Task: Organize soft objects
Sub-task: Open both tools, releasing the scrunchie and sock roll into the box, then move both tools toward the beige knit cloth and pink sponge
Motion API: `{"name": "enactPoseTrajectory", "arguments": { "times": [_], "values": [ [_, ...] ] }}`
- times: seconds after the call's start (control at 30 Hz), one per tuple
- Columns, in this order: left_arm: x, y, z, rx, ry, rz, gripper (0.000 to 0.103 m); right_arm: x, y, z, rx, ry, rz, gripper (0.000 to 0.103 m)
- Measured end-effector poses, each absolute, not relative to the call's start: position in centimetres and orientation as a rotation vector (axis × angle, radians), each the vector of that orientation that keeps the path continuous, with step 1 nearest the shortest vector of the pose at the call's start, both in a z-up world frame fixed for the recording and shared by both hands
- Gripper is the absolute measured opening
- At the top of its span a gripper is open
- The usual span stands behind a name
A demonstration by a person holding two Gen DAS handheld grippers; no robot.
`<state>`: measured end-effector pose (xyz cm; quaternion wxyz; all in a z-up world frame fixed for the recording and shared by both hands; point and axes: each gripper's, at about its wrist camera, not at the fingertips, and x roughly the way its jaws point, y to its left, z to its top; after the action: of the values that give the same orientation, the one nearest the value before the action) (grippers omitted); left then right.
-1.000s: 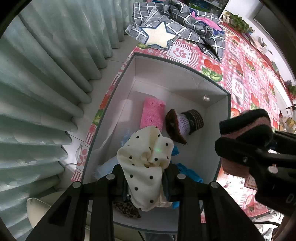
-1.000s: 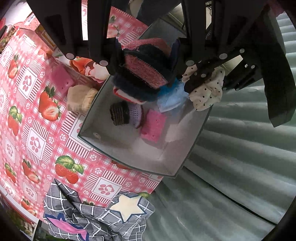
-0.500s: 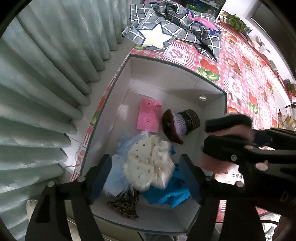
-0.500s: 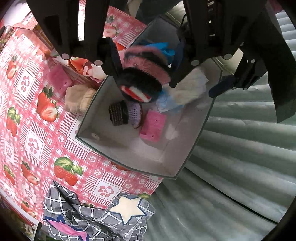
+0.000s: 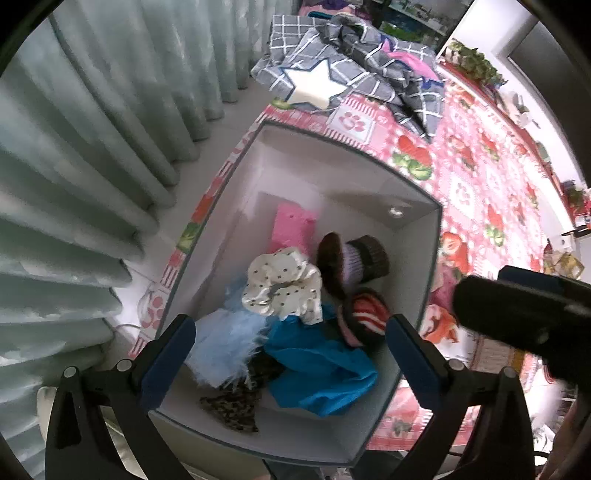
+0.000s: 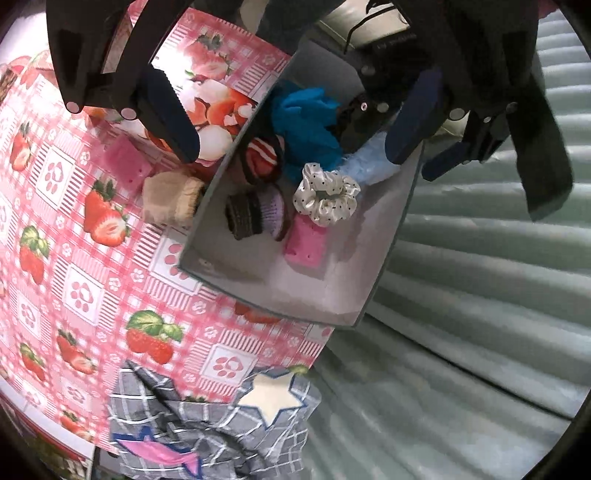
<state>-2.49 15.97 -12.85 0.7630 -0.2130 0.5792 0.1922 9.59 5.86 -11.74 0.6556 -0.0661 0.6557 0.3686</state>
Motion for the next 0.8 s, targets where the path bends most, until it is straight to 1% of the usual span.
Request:
{"name": "enactPoseTrajectory", "arguments": {
  "times": [0.23, 0.4, 0.57, 0.8],
  "values": [
    [-1.0, 14.0, -10.1, -0.459, 1.209, 0.309, 0.103, 13.1, 0.0, -9.2, 0.001, 1.533, 0.751, 0.101],
    [0.5, 11.6, -9.1, -0.428, 1.206, 0.229, 0.103, 16.5, -5.8, -9.3, 0.162, 1.607, 0.622, 0.102],
    [2.2, 8.3, -8.9, -0.359, 1.224, 0.148, 0.103, 19.4, -10.4, -10.5, 0.202, 1.646, 0.522, 0.102],
    [6.0, 2.8, -9.1, -0.282, 1.266, -0.018, 0.103, 22.3, -14.7, -14.3, 0.244, 1.730, 0.462, 0.102]
  ]
}}
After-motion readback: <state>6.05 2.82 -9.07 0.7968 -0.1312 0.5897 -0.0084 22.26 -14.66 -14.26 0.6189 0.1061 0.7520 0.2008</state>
